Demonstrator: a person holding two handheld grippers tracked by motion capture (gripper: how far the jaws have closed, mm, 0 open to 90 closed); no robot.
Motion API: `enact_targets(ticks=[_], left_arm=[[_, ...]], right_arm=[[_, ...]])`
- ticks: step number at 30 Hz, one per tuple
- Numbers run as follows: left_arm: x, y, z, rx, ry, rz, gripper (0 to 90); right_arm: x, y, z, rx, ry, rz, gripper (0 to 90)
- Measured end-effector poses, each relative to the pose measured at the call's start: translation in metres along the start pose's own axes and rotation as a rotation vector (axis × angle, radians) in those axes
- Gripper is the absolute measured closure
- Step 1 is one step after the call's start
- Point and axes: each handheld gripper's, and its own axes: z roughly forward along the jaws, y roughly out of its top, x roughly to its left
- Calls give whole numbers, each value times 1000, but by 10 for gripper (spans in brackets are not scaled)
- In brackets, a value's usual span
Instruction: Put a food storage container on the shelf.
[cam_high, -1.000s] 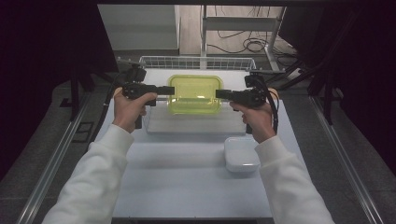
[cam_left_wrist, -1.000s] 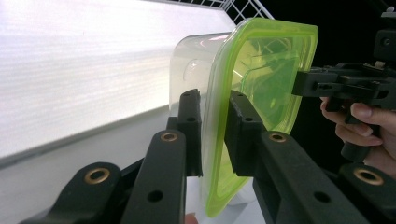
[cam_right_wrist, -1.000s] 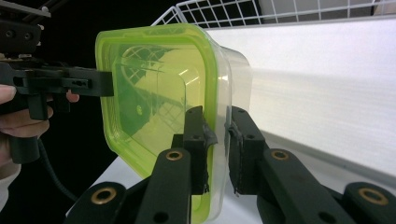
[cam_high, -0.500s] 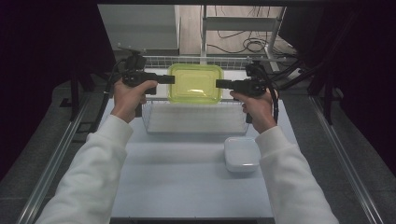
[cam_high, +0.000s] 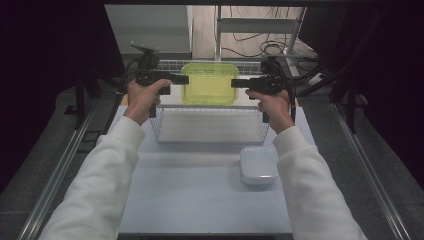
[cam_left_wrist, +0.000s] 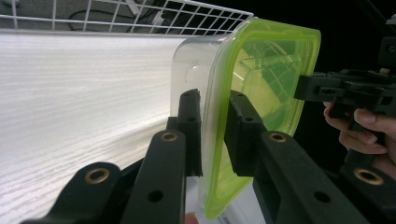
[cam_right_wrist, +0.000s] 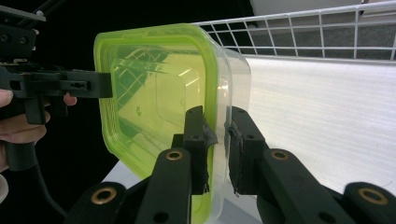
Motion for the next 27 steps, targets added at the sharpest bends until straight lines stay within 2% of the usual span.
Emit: enact_targets(ticks=[7,14,21,25,27], left_arm=[[8,2,7,14,4,-21,779],[17,3,19,47,20,-48,785],[22,7,23,44,14,-79,787],[26,10,27,49,16,-103,784],[31,12,29,58,8,-132,780]], right_arm=[[-8,4,8,25,-2,21,783],[-18,5,18,64,-15,69,782],[-24,8,21,58,-10,103,780],[-28,12,26,62,-15,141,766],[-30,15,30,63,-23,175,757]])
